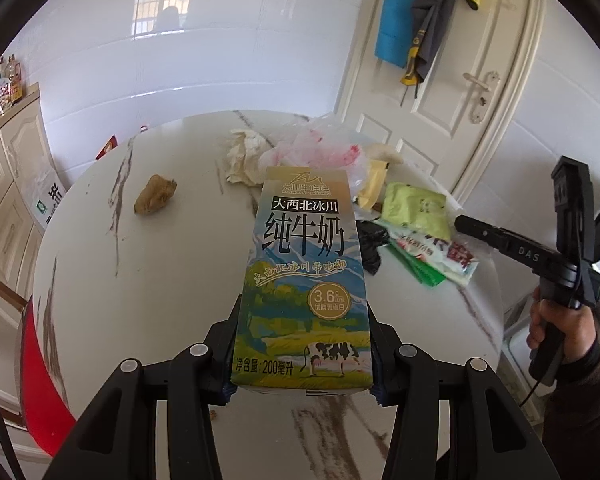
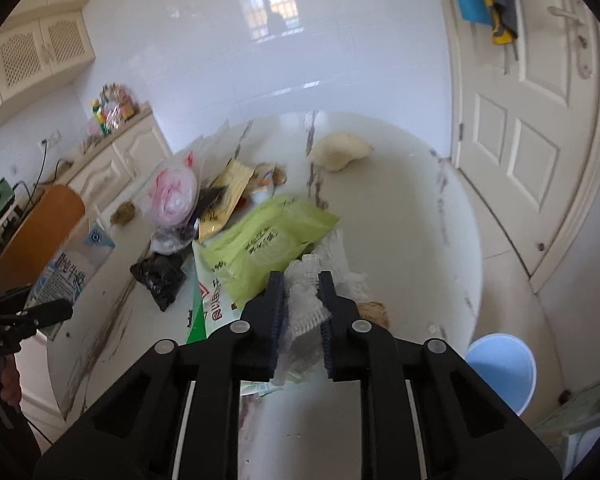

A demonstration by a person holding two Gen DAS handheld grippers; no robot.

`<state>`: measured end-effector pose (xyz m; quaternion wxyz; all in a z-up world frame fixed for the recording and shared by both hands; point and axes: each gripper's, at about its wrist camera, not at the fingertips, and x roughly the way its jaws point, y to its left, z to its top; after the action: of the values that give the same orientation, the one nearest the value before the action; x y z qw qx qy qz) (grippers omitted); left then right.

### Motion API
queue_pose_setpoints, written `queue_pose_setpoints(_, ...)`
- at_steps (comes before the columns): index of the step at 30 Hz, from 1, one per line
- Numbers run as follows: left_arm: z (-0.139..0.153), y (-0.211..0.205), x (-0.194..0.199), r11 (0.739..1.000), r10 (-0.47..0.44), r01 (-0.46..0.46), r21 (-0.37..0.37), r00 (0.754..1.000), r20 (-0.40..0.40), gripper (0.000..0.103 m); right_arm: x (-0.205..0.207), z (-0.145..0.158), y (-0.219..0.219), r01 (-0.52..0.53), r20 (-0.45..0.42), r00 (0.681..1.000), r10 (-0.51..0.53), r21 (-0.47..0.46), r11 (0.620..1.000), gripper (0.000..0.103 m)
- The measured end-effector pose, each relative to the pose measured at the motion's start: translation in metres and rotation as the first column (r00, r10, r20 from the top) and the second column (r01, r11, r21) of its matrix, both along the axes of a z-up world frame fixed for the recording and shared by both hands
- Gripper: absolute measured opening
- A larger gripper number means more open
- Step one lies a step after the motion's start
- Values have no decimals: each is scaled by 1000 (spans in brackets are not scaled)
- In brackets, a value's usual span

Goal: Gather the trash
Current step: 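Carry the milk carton and plastic to the blue bucket and release both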

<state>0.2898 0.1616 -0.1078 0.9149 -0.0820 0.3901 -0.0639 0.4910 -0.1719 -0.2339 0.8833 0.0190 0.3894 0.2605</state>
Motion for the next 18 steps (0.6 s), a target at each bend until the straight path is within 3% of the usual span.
queue_pose_setpoints(8,33,-24,-18,999,-29,31,-18,992,122,45,-32,45,-33,36,107,993,-50,127,991,15)
queue_pose_setpoints(13,49,-73,-24,996,-90,87,28,981,173,45,-52,72,-65,40,156,985,-73,202,978,15)
queue_pose_setpoints(18,54,-142,-19,982,-189,182,59,967,169,45,-63,77,-109,69,157,981,-115,273,959,15)
